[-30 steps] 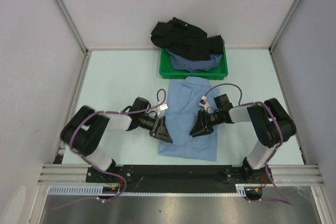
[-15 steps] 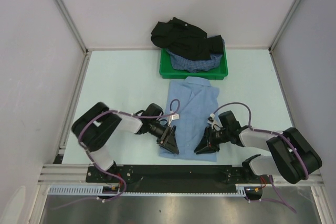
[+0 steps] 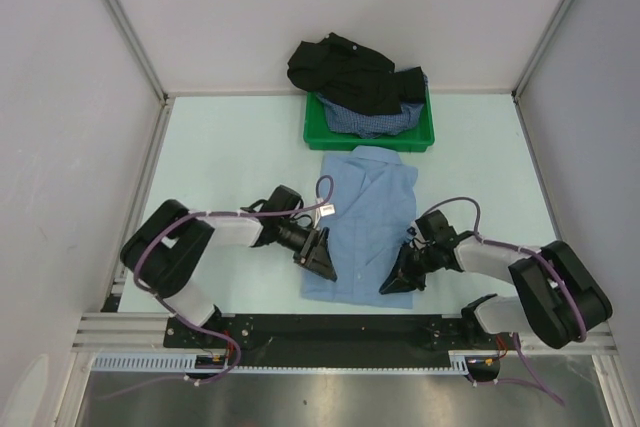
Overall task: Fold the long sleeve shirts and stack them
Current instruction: Fold the shirt
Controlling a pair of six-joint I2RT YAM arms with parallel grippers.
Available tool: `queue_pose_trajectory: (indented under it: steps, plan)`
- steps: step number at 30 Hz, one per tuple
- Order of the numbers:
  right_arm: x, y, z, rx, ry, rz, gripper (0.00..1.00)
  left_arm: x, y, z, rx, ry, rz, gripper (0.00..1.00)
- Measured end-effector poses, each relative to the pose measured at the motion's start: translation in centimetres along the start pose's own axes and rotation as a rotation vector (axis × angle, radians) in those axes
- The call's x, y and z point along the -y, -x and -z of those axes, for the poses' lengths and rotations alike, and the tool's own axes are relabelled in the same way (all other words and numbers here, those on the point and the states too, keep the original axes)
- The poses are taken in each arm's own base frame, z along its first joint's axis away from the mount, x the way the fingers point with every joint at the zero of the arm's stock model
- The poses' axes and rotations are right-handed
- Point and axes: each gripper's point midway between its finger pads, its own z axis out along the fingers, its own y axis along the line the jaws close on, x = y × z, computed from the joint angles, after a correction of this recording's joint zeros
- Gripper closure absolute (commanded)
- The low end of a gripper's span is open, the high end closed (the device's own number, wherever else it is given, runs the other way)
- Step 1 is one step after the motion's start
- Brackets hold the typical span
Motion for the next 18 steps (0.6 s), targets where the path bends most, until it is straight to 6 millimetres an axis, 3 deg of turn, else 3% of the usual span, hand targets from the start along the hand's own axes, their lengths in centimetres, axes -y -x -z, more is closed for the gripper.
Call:
queue_pose_trajectory:
  steps: [4,7,10,12,14,18]
  plan:
    - [-0.5,0.0,1.0,0.006,-0.005,-0.001,0.84,0.8,1.3,1.5,0.049,0.033,-0.107,0.34]
    - [-3.8,1.0,2.9,0.062,0.060,0.128,0.79,1.0,2.0,2.4,0.072,0.069,-0.188,0.35]
    - [-8.7,3.6,6.1,0.212,0.168,0.320,0.77,0.6,2.3,3.0,0.086,0.095,-0.210,0.39]
    - [-9.6,5.4,7.5,0.291,0.192,0.377,0.76,-0.6,2.9,3.4,0.095,0.118,-0.173,0.39]
    - [-8.5,7.5,7.9,0.335,0.156,0.390,0.75,-2.4,3.7,3.9,0.107,0.145,-0.109,0.39]
    - [-4.3,9.6,6.7,0.309,0.051,0.294,0.66,-5.4,5.3,4.2,0.109,0.197,-0.027,0.40]
